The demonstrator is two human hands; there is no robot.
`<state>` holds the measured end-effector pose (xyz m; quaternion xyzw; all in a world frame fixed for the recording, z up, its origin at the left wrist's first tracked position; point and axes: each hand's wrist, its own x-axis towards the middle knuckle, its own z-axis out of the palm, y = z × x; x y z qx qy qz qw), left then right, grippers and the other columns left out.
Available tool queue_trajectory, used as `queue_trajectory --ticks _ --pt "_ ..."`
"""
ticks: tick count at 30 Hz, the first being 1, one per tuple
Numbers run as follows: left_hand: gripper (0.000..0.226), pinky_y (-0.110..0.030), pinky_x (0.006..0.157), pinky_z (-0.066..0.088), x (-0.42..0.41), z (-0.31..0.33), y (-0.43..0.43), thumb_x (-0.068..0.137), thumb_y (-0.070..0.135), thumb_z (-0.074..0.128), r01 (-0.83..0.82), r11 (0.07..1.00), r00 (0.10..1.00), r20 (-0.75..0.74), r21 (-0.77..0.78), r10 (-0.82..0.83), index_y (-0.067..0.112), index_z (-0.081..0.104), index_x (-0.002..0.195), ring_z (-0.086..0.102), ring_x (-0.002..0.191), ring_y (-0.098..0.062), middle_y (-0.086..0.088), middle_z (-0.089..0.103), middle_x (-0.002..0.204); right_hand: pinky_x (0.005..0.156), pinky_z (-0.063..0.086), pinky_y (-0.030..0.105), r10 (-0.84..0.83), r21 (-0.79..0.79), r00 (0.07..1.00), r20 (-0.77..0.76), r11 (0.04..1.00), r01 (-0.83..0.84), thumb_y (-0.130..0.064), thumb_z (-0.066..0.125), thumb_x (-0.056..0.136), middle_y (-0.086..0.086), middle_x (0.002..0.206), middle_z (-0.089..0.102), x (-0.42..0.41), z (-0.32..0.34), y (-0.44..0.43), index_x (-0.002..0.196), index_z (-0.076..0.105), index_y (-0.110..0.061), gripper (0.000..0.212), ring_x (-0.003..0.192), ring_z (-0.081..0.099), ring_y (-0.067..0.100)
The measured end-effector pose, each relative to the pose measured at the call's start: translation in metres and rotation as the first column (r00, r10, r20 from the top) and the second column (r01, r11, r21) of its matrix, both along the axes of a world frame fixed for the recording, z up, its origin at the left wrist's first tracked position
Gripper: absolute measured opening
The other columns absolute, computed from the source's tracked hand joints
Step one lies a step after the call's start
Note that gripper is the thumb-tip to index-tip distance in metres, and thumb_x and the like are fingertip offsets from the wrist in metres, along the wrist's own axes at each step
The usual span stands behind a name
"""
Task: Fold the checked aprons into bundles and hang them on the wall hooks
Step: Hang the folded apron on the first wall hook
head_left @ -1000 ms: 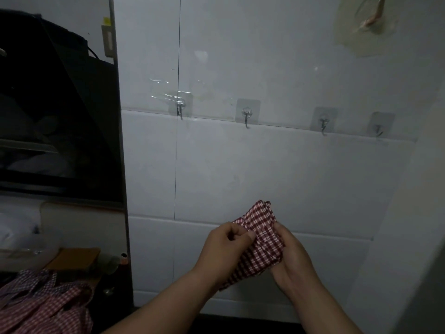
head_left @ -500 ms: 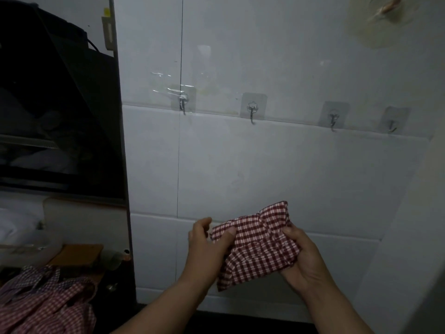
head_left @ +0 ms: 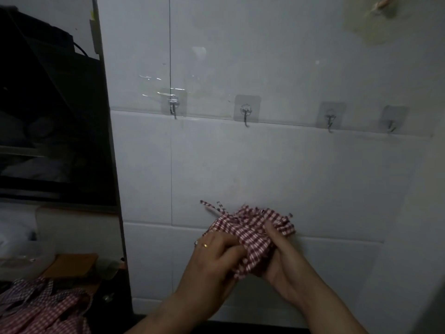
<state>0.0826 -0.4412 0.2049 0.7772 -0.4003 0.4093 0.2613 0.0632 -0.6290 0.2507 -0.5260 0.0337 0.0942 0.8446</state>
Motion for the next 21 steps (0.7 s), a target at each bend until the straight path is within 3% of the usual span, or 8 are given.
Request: queue_trajectory --ticks 2,4,8,11,14,17,21 --pt "0.041 -0.029 0.095 0.045 -0.004 -0.004 -0.001 0.084 0.038 0.080 0.004 0.995 0.999 -0.044 0.103 0.000 0.023 0.066 0.120 0.055 0.112 -0.014 0.005 0.057 0.123 0.095 0.054 0.046 -0.111 -0.009 0.992 0.063 0.994 0.112 -0.028 0.059 0.094 0.015 0.121 0.074 0.006 0.007 0.001 0.130 0.066 -0.005 0.043 0.111 0.072 0.030" --pt "0.042 -0.024 0.100 0.042 -0.009 0.000 0.001 0.091 0.056 0.072 0.006 0.998 0.991 -0.136 0.055 0.001 0.029 0.065 0.122 0.051 0.118 -0.005 0.012 0.055 0.127 0.092 0.055 0.046 -0.179 -0.082 0.974 0.140 0.978 0.191 -0.015 0.059 0.096 0.013 0.118 0.076 0.008 0.013 -0.003 0.127 0.066 -0.006 0.033 0.108 0.073 0.030" --pt "0.022 -0.037 0.093 0.050 -0.002 0.030 0.002 0.098 0.038 0.065 -0.072 0.972 0.974 -0.223 -0.223 0.021 0.026 0.062 0.115 0.054 0.113 -0.010 0.013 0.054 0.119 0.100 0.053 0.050 -0.203 -0.191 0.947 0.248 0.948 0.254 -0.008 0.057 0.100 0.011 0.117 0.076 0.009 0.018 -0.007 0.125 0.068 -0.008 0.027 0.109 0.073 0.030" --pt "0.022 -0.037 0.090 0.050 0.009 0.059 -0.003 0.095 0.036 0.065 -0.164 0.961 0.971 -0.208 -0.222 0.118 0.026 0.062 0.114 0.054 0.107 -0.011 0.012 0.054 0.115 0.097 0.055 0.046 -0.176 -0.302 0.931 0.319 0.913 0.276 -0.011 0.060 0.100 0.008 0.115 0.077 0.011 0.023 -0.005 0.122 0.070 -0.011 0.024 0.108 0.074 0.027" --pt "0.025 -0.033 0.091 0.045 0.014 0.084 -0.009 0.096 0.046 0.064 -0.194 0.974 0.966 -0.193 -0.114 0.170 0.032 0.063 0.116 0.051 0.103 -0.004 0.017 0.058 0.110 0.095 0.058 0.043 -0.121 -0.406 0.915 0.384 0.868 0.285 -0.015 0.060 0.101 0.004 0.109 0.079 0.008 0.034 -0.002 0.117 0.074 -0.014 0.021 0.104 0.075 0.023" --pt "0.032 -0.029 0.085 0.050 0.014 0.107 -0.022 0.091 0.064 0.062 -0.116 0.991 0.929 -0.361 -0.074 0.081 0.038 0.063 0.110 0.058 0.092 0.001 0.021 0.063 0.098 0.088 0.059 0.038 -0.015 -0.599 0.908 0.420 0.747 0.289 -0.025 0.058 0.103 -0.013 0.099 0.079 0.005 0.046 0.003 0.106 0.075 -0.029 0.018 0.091 0.075 0.005" --pt "0.026 -0.034 0.066 0.054 0.018 0.118 -0.035 0.092 0.053 0.066 -0.104 0.986 0.887 -0.461 -0.127 0.034 0.028 0.063 0.088 0.063 0.072 -0.005 0.011 0.067 0.078 0.083 0.059 0.035 -0.029 -0.731 0.897 0.442 0.567 0.379 -0.026 0.061 0.098 -0.024 0.089 0.075 0.012 0.054 0.010 0.094 0.073 -0.036 0.016 0.081 0.068 -0.008"
